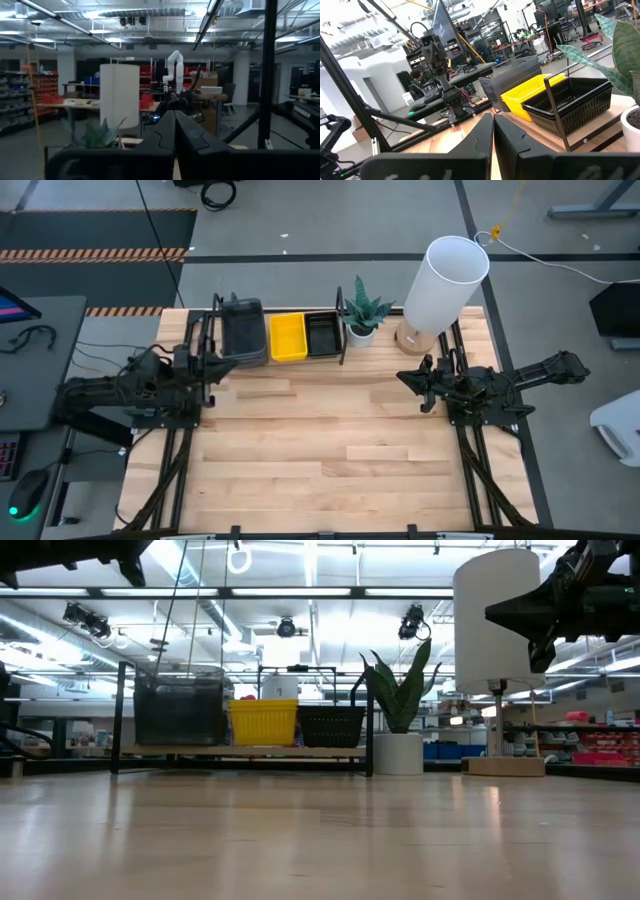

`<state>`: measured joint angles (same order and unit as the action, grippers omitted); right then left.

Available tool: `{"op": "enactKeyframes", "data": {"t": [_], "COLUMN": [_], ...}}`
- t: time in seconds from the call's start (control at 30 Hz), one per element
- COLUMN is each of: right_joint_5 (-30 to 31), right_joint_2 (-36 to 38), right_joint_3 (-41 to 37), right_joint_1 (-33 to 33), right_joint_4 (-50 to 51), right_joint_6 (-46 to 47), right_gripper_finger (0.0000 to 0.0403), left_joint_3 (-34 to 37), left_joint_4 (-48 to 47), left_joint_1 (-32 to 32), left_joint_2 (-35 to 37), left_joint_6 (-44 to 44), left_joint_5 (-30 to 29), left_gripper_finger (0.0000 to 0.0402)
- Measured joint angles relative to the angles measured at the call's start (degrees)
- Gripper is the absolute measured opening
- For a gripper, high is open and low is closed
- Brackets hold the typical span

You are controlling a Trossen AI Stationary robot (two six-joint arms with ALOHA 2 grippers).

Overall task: Stack baskets on shelf by color
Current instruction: Return to Home Position

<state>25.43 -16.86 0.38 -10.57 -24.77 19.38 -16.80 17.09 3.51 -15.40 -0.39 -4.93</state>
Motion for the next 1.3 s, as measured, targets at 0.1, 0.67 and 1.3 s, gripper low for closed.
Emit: {"op": "enactKeyframes", "data": {"t": [0.1,0.67,1.3], "right_joint_5": [0.00,0.00,0.28], "right_joint_2": [0.00,0.00,0.00], "right_joint_3": [0.00,-0.02,-0.02], "right_joint_1": [0.00,0.00,-0.02], "right_joint_4": [0.00,0.00,0.12], "right_joint_6": [0.00,0.00,-7.94], "right_gripper_finger": [0.0019,0.0019,0.0019], "left_joint_3": [0.00,9.56,16.28], "left_joint_4": [-4.16,0.14,-0.68], "left_joint_1": [0.00,0.00,-1.21], "left_joint_2": [3.13,6.10,9.73], "left_joint_6": [0.17,-0.15,1.93], "left_joint_5": [-1.37,-1.29,-1.41], "left_gripper_finger": [0.0004,0.0004,0.0005]}}
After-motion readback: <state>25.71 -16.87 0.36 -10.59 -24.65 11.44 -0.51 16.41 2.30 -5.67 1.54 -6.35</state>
